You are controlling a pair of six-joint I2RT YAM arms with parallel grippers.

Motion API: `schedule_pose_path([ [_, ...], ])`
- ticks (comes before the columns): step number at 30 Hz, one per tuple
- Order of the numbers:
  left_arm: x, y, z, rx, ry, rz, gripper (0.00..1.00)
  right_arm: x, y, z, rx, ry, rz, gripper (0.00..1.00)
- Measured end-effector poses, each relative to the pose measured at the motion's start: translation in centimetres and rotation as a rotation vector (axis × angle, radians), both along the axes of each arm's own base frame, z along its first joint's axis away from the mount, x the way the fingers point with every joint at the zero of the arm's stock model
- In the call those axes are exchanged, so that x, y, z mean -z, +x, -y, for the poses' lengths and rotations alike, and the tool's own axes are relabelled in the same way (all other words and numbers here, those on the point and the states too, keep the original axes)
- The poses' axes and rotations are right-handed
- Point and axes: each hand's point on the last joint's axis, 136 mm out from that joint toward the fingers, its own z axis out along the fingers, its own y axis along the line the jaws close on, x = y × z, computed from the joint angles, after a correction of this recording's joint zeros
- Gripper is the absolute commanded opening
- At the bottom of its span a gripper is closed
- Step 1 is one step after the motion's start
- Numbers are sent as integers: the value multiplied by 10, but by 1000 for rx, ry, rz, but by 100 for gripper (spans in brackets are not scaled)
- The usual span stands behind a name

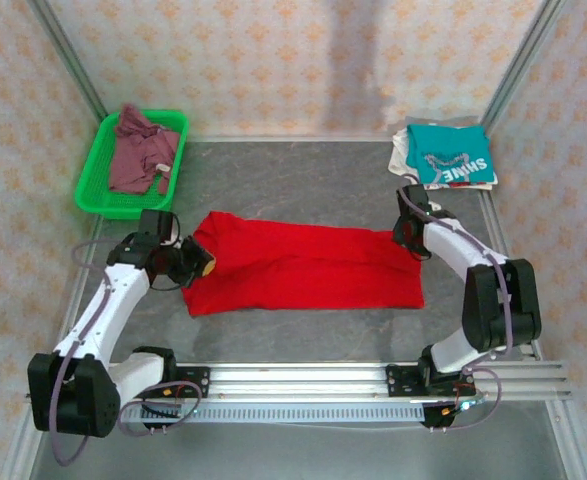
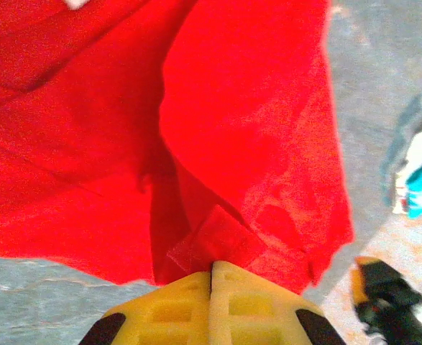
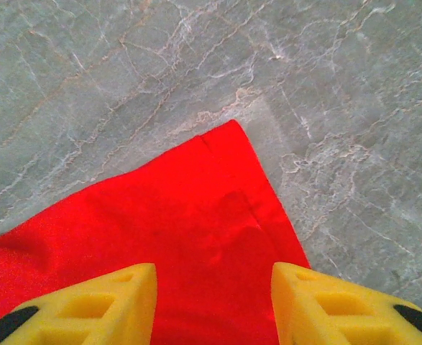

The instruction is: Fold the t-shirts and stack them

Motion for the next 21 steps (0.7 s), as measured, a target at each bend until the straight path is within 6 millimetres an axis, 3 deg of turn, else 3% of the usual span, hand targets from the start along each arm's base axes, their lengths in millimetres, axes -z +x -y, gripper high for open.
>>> schedule_pose_path([
  [3,-22,5,3,-11,-27,53,0,6,0,-1,-3,6,-14,45],
  [10,-36,-8,10,-55,-85,81,0,6,6,-3,-5,11,-5,46],
  [15,-20,-30,28,-24,-109,39,0,8,10,-5,-7,16,-4,46],
  [19,8,-47,26,-55,-101,-12,2,10,11,-6,-11,25,-4,46],
  [21,26,-56,22,-78,-88,-45,24,9,12,-8,-13,31,1,46],
])
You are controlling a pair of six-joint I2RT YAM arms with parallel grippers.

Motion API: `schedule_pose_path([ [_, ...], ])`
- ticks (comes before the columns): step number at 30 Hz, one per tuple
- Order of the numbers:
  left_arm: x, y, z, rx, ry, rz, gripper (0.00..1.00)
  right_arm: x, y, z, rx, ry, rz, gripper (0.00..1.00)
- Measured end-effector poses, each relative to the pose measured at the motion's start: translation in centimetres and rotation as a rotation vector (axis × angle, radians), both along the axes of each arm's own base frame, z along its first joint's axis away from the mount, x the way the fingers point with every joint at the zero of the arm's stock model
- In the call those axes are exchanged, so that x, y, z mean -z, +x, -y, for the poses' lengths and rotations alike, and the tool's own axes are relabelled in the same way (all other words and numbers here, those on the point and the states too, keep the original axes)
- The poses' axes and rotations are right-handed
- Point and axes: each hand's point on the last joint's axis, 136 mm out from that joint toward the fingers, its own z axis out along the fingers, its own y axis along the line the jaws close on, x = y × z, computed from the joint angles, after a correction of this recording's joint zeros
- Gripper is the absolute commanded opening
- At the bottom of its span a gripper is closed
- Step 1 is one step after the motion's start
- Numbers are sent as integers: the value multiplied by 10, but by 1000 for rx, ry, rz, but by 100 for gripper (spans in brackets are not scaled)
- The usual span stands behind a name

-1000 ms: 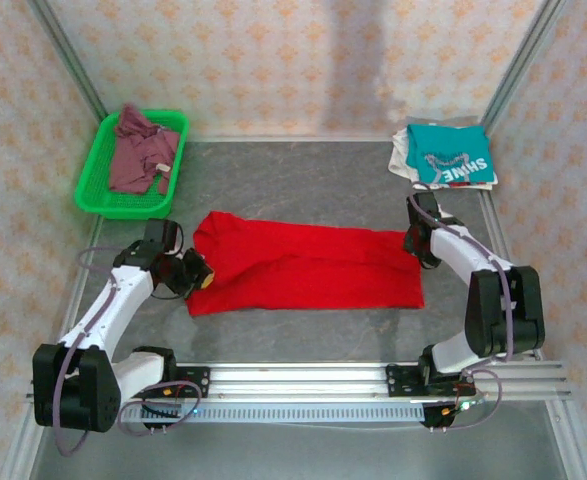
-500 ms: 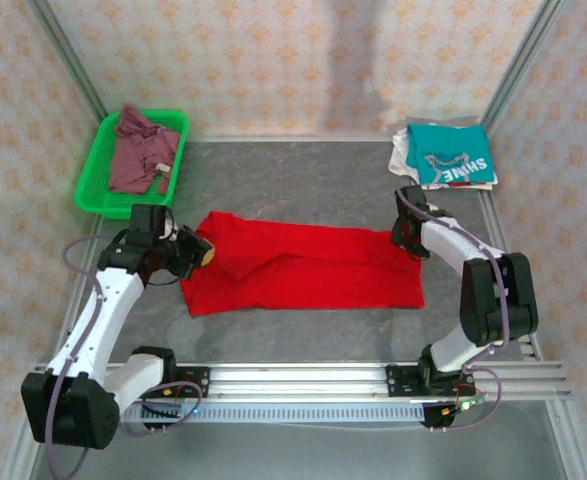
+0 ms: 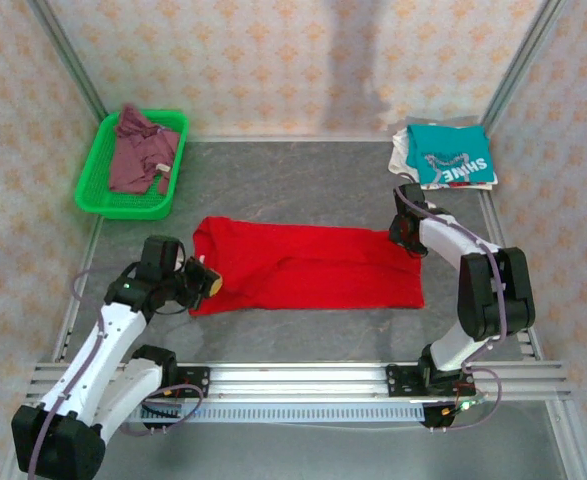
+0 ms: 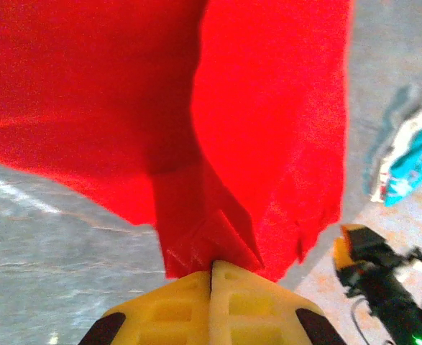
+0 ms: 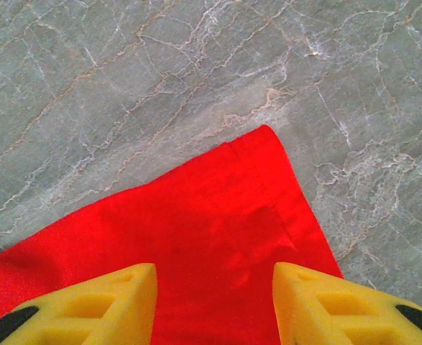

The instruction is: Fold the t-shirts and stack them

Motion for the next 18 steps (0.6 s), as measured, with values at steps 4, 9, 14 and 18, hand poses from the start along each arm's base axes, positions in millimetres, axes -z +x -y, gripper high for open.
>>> schedule_pose_path([
  [4,22,-16,-10,-22,47,-55,40,0,1,-2,-5,11,1,46],
  [9,8,-11,-20,-21,121,-2,42,0,0,-13,-33,27,-1,46],
  [14,-28,24,-32,52,280,98,41,-5,-4,-92,-233,146,18,44],
  [18,-18,63,-34,170,406,92,29,-17,-30,-194,-451,350,33,42],
])
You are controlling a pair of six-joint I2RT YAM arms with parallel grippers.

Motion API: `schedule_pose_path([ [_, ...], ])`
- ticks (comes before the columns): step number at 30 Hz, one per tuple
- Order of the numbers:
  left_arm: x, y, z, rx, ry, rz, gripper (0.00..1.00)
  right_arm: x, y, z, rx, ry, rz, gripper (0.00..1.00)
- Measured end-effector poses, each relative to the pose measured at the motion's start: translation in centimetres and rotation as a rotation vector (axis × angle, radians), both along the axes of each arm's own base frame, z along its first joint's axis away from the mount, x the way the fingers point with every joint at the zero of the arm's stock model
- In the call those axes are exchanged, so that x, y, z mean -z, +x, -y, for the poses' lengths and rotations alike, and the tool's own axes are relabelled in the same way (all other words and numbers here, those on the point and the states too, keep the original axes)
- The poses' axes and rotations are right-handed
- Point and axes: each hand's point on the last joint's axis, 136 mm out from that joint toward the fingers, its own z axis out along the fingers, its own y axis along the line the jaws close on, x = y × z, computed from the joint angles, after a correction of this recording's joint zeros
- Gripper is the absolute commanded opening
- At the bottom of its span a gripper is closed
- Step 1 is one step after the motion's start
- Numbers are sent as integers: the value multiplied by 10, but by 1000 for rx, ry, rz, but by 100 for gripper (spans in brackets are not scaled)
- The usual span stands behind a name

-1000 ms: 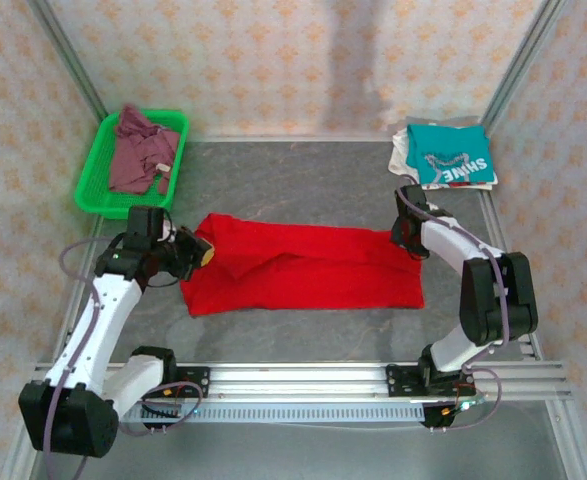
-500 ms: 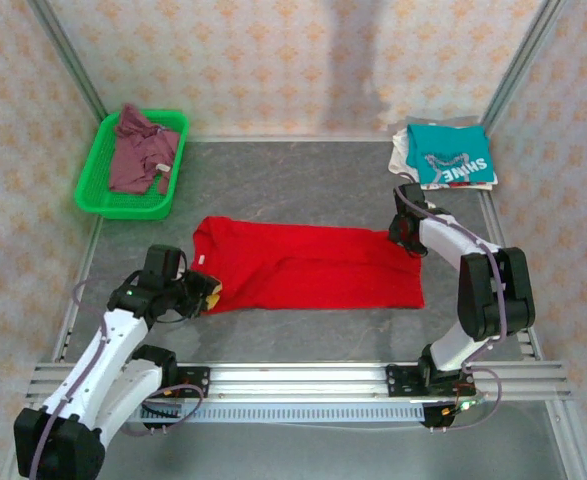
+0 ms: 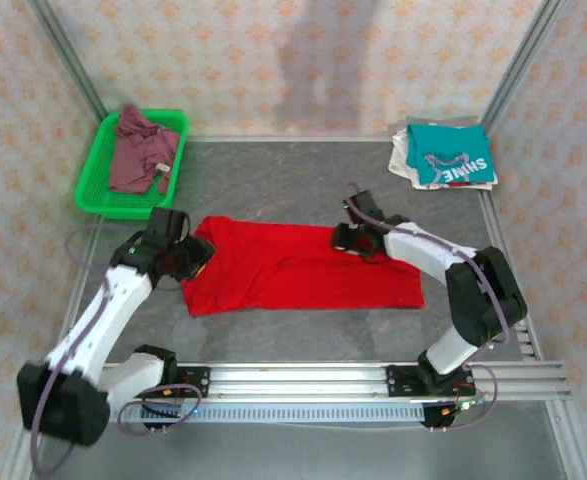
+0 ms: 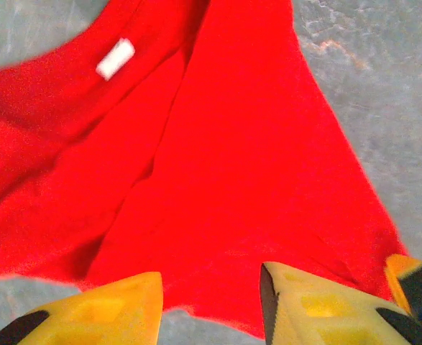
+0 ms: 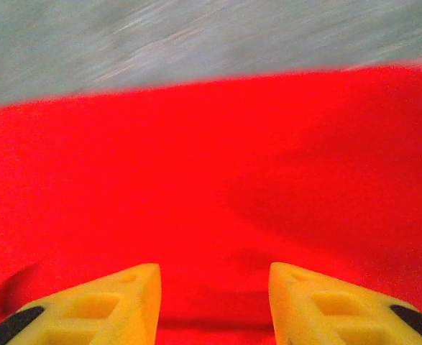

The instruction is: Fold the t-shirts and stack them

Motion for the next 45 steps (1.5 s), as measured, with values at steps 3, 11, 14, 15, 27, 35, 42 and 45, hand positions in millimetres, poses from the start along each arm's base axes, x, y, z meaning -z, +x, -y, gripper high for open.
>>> schedule_pose_path([
  [3,36,15,-2,71,76,-62,28,-9,-31,-66,-121,150,-32,39],
  [11,80,24,-2,185,146,-87,19,13,-77,-147,-196,367,-228,32],
  [14,93,27,0,215,148,-102,19,24,-83,-160,-186,408,-282,31],
  [15,99,25,0,226,151,-111,19,26,-86,-164,-187,415,-299,31],
  [27,118,29,8,254,119,-92,15,28,-88,-190,-187,446,-342,29],
  [35,119,38,12,252,98,-61,14,40,-94,-189,-177,422,-376,29],
  [42,119,38,13,249,93,-37,13,41,-93,-193,-171,423,-383,29],
  [45,119,37,12,243,90,-28,13,38,-89,-197,-169,429,-376,29],
])
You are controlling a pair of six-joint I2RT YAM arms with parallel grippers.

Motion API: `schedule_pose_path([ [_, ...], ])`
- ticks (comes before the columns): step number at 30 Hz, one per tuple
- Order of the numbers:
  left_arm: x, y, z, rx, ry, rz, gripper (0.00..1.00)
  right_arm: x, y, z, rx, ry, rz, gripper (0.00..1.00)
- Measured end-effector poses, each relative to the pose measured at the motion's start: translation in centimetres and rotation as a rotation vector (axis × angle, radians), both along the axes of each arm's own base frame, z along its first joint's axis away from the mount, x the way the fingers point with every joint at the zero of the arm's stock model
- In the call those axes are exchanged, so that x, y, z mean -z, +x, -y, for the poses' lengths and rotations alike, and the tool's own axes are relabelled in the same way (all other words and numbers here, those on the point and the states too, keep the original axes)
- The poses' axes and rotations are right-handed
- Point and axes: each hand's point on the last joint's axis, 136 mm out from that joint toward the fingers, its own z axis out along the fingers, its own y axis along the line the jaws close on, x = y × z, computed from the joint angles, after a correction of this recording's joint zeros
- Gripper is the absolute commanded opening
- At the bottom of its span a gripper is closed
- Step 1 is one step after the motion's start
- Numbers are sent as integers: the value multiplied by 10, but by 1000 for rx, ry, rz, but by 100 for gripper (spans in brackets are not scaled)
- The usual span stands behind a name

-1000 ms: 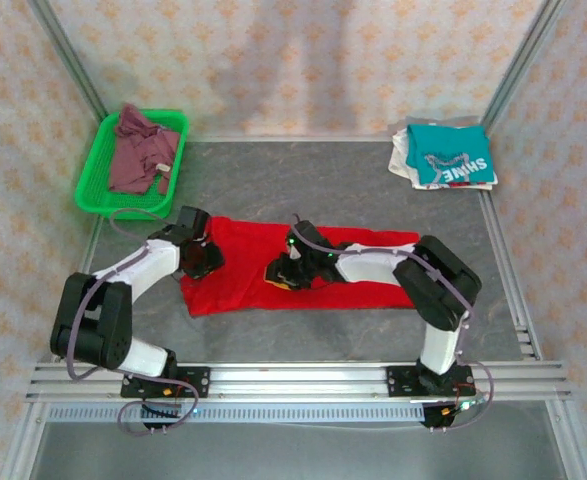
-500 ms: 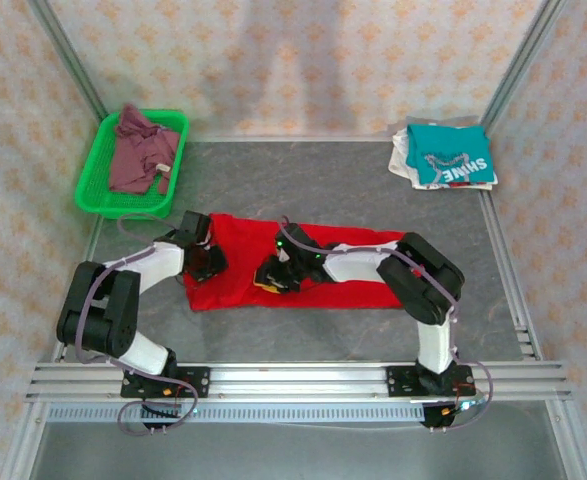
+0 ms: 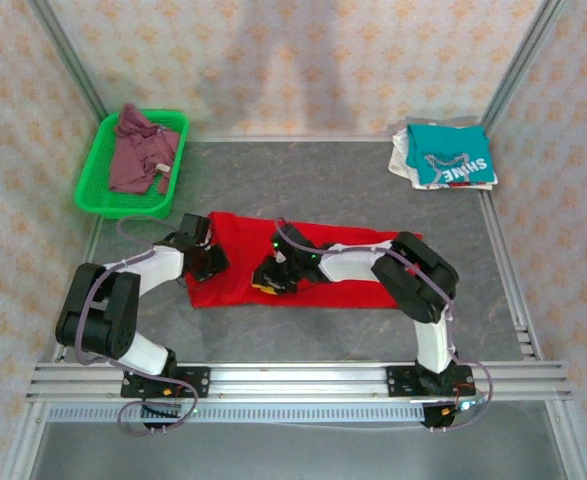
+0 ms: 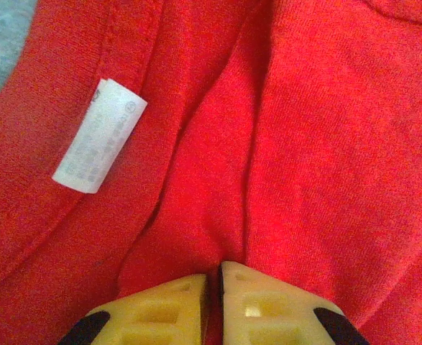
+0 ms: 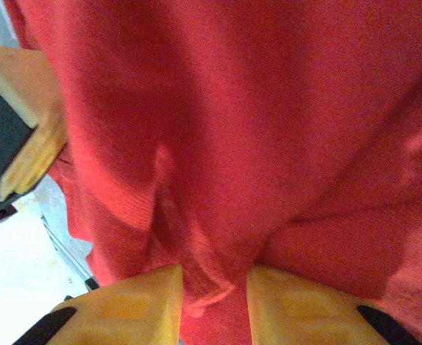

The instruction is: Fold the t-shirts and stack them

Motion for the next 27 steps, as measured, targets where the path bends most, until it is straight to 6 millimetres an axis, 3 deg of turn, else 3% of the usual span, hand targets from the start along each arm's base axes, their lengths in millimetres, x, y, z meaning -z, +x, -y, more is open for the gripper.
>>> schedule_pose_path([
  [4,0,-2,-1,-10,-6,14,13,-7,8,-6,8,8,20,28],
  [12,0,-2,-1,-17,-9,22,13,-6,12,-4,18,-20,34,9],
  [16,0,-2,-1,-18,-9,22,13,-2,11,0,20,-40,31,6],
  [23,0,-2,-2,-34,-12,19,13,2,2,8,2,-75,10,0],
  [27,0,-2,-2,-43,-12,17,13,-6,-10,22,-18,-98,2,0],
])
